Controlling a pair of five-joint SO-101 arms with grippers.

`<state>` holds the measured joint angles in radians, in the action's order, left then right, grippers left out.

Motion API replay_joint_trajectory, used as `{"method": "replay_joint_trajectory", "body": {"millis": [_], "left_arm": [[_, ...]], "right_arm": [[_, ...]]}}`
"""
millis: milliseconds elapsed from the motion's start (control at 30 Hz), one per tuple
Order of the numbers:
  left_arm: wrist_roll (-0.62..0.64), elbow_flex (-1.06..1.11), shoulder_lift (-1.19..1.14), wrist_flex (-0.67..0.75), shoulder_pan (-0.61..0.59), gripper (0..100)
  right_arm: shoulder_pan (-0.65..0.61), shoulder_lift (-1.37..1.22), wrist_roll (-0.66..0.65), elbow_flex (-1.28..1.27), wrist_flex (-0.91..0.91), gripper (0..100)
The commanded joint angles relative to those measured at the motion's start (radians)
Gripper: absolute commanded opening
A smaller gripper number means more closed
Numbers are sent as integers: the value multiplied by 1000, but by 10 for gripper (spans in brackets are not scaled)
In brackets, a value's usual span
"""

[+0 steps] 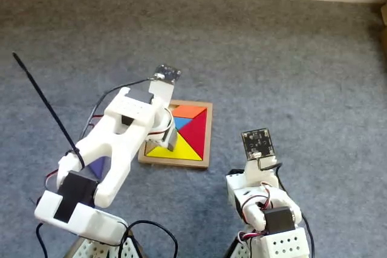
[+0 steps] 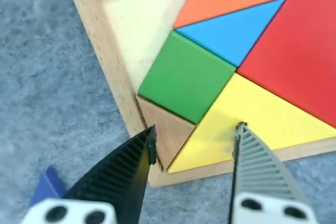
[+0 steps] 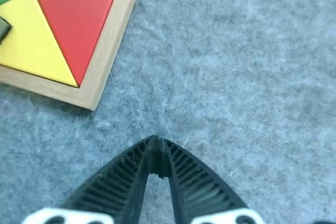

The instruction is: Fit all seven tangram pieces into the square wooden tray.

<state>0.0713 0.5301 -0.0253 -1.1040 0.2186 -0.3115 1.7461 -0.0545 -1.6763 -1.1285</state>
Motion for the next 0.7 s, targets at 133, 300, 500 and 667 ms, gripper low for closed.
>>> {"method": "replay_joint_trajectory", "body": {"millis": [133, 300, 500, 667], "left_arm": [[-9, -33, 59, 2, -7, 239], [-9, -59, 203, -101, -131, 239], [-118, 50, 423, -143, -265, 242], [-311, 131, 541, -172, -458, 242]], "right_arm": [[-2, 16, 11, -148, -7, 6], [-2, 16, 9, -148, -7, 6], [-2, 16, 8, -148, -7, 6], [-2, 16, 8, -148, -7, 6]]}}
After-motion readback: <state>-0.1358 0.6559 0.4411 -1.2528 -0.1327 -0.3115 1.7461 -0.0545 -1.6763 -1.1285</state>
